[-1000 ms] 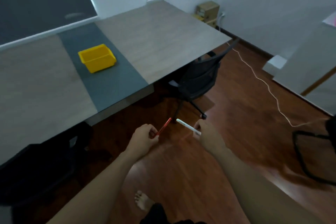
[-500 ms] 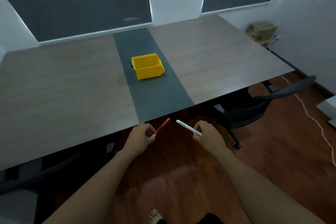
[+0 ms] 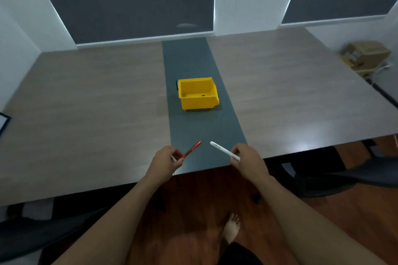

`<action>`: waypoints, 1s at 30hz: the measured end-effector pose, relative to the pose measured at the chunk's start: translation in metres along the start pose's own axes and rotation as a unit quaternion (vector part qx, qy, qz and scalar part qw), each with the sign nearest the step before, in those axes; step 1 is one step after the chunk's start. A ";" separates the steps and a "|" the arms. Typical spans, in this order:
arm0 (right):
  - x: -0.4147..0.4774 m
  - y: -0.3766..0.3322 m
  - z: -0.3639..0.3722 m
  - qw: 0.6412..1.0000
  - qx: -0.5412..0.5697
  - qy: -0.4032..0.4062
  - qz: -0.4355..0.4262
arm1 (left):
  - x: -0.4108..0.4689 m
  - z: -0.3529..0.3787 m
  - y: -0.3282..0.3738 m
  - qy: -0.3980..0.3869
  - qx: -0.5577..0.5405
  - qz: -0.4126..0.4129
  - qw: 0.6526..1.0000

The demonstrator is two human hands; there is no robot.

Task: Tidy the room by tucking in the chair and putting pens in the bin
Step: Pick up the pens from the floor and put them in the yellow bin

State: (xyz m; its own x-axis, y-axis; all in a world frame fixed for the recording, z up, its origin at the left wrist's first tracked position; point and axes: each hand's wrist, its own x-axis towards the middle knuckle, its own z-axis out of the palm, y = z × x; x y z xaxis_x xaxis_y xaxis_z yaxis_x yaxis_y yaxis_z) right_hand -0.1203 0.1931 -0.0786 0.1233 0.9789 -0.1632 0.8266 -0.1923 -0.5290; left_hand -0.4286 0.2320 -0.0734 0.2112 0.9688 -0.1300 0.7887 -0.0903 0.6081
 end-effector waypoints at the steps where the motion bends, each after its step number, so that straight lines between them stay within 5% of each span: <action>1: 0.018 0.000 -0.007 1.000 0.002 -0.005 -0.005 | 0.012 -0.001 0.002 0.004 0.000 -0.010 1.000; 15: 0.209 -0.005 -0.065 0.996 0.017 -0.034 -0.082 | 0.146 -0.013 0.028 0.057 -0.019 -0.081 0.995; 30: 0.364 -0.056 -0.038 0.998 0.012 -0.054 -0.041 | 0.326 -0.063 -0.028 0.024 -0.018 -0.057 0.998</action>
State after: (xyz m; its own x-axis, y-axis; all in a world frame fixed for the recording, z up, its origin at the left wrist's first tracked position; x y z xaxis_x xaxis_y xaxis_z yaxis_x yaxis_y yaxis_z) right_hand -0.1010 0.5633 -0.0765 -0.0049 0.9784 -0.2068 0.8179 -0.1151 -0.5638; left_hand -0.4184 0.5644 -0.0836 0.0929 0.9823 -0.1630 0.7843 0.0287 0.6198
